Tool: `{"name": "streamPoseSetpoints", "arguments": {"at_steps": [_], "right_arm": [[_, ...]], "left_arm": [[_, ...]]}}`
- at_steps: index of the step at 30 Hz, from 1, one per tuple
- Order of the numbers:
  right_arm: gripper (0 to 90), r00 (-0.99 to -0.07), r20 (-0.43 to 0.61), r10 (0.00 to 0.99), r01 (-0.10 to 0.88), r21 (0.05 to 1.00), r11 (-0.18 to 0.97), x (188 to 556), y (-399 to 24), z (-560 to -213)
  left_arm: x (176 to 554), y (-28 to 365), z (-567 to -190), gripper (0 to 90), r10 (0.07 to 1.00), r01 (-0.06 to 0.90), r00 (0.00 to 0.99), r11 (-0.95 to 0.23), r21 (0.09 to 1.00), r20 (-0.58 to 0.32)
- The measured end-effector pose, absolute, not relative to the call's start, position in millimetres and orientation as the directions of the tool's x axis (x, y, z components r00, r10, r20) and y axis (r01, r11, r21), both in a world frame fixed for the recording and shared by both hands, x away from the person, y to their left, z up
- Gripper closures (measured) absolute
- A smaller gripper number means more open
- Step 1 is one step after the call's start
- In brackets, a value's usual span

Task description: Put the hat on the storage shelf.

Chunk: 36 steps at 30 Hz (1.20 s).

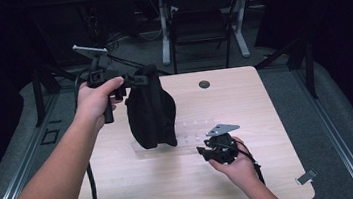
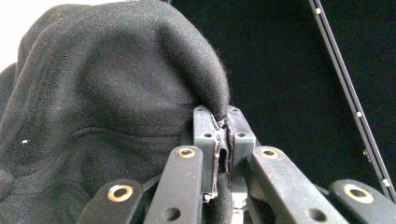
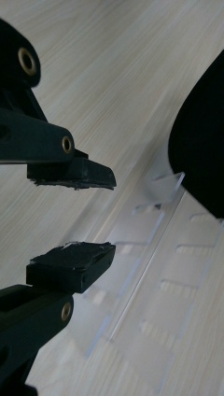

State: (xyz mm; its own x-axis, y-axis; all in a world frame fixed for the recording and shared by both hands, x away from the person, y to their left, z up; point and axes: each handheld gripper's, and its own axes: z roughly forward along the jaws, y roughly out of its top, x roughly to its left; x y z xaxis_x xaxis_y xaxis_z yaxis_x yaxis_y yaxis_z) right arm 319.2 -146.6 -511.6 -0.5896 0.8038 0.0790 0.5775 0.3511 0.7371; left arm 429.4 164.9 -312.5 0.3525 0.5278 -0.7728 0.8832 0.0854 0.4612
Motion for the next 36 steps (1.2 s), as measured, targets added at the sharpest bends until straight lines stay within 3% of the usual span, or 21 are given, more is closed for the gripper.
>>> {"name": "streamPoseSetpoints", "arguments": {"at_steps": [21,36], "right_arm": [[63.0,-0.695,0.1,0.712,0.52,0.754,0.402,327,-84,-495],[73.3,-0.705,0.069,0.706,0.496,0.76,0.42,328,-73,-489]], "left_arm": [[430,157,-311,85.8,0.526,0.883,0.358,0.077,0.462,-0.772],[429,149,-313,85.6,0.512,0.884,0.367,0.069,0.463,-0.777]]}}
